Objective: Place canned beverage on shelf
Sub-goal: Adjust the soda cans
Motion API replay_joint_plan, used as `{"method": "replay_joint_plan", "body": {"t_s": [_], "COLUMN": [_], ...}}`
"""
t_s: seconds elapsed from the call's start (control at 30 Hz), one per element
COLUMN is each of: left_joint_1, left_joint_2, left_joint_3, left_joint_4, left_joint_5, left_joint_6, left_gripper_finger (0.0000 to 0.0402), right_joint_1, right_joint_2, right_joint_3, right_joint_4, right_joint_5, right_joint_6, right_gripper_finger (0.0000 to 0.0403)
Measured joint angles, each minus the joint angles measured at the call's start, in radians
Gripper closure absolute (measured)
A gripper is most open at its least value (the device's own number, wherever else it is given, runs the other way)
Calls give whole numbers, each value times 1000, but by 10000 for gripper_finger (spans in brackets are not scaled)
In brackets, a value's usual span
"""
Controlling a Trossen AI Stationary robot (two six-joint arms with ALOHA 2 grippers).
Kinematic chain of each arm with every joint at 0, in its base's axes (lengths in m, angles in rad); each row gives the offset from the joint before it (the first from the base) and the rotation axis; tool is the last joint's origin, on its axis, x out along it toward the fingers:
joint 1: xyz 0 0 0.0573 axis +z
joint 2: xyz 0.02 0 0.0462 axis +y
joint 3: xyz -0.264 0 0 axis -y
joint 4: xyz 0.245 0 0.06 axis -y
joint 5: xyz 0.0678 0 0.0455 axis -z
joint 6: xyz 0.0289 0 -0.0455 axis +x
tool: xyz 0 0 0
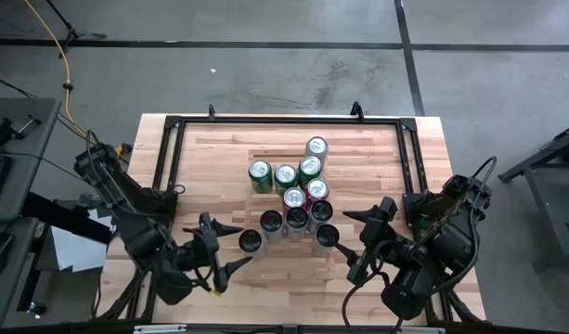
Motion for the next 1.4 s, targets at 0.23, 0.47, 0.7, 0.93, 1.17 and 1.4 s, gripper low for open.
{"method": "replay_joint_plan", "body": {"t_s": [0.23, 0.47, 0.7, 0.93, 1.17, 1.4], "left_joint_1": [26, 39, 21, -26, 25, 131], "left_joint_2": [21, 43, 25, -16, -6, 60], "left_joint_3": [0, 0, 3, 70, 121, 121], "left_joint_4": [104, 130, 121, 129, 265, 419], "left_joint_5": [33, 45, 72, 259, 268, 376], "left_joint_6": [117, 130, 130, 212, 441, 564], "left_gripper_finger": [49, 58, 157, 175, 175, 175], "right_joint_1": [0, 0, 0, 0, 0, 0], "right_joint_2": [0, 0, 0, 0, 0, 0], "right_joint_3": [0, 0, 0, 0, 0, 0], "right_joint_4": [0, 0, 0, 0, 0, 0], "right_joint_5": [0, 0, 0, 0, 0, 10], "right_joint_6": [0, 0, 0, 0, 0, -9], "right_gripper_finger": [96, 96, 96, 96, 96, 96]}}
